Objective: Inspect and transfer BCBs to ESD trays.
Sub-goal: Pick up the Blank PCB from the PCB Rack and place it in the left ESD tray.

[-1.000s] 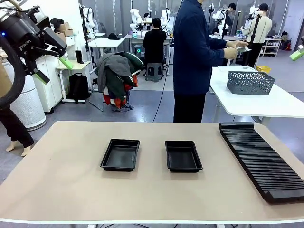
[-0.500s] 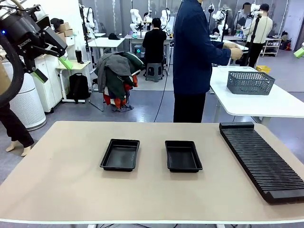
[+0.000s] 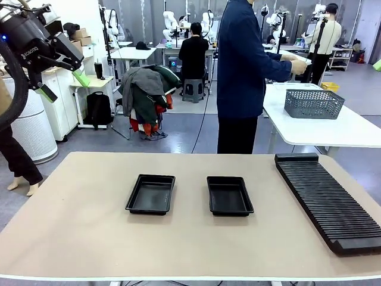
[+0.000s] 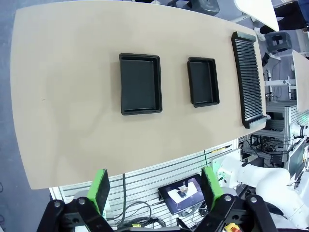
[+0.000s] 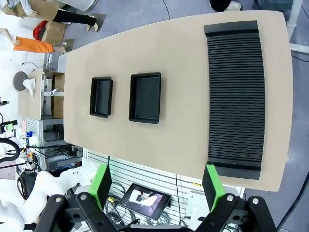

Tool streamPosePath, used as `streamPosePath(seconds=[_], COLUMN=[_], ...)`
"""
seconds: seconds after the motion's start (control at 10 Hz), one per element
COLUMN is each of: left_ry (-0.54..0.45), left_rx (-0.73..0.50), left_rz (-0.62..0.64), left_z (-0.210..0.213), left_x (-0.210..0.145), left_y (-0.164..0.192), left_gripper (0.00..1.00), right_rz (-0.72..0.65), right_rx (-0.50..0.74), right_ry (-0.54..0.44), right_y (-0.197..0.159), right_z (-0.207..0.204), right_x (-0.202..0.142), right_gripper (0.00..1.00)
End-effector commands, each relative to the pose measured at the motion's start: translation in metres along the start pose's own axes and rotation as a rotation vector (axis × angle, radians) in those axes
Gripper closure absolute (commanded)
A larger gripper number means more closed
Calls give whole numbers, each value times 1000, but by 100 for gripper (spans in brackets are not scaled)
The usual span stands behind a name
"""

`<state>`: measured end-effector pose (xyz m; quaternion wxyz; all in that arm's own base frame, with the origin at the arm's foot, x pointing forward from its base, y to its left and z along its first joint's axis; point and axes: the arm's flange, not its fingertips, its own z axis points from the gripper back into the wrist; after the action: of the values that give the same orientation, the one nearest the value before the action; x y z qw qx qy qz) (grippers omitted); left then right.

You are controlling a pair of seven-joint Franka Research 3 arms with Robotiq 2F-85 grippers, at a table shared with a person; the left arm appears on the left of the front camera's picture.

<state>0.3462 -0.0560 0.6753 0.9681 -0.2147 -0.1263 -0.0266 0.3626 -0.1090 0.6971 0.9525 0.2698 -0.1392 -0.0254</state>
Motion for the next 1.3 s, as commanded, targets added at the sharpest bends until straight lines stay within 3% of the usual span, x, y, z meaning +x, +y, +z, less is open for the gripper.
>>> streamPosePath(seconds=[0.0,1.2], left_ry=[7,16], left_rx=[44,114], left_rz=[18,-12], left_z=[8,17], left_x=[4,21], left_y=[-7,-24], left_gripper=[0,0], right_rz=[-24,2], right_rx=[-22,-30], right_ry=[24,46], right_y=[1,7], right_z=[3,-2], right_x=[0,3], right_gripper=[0,0])
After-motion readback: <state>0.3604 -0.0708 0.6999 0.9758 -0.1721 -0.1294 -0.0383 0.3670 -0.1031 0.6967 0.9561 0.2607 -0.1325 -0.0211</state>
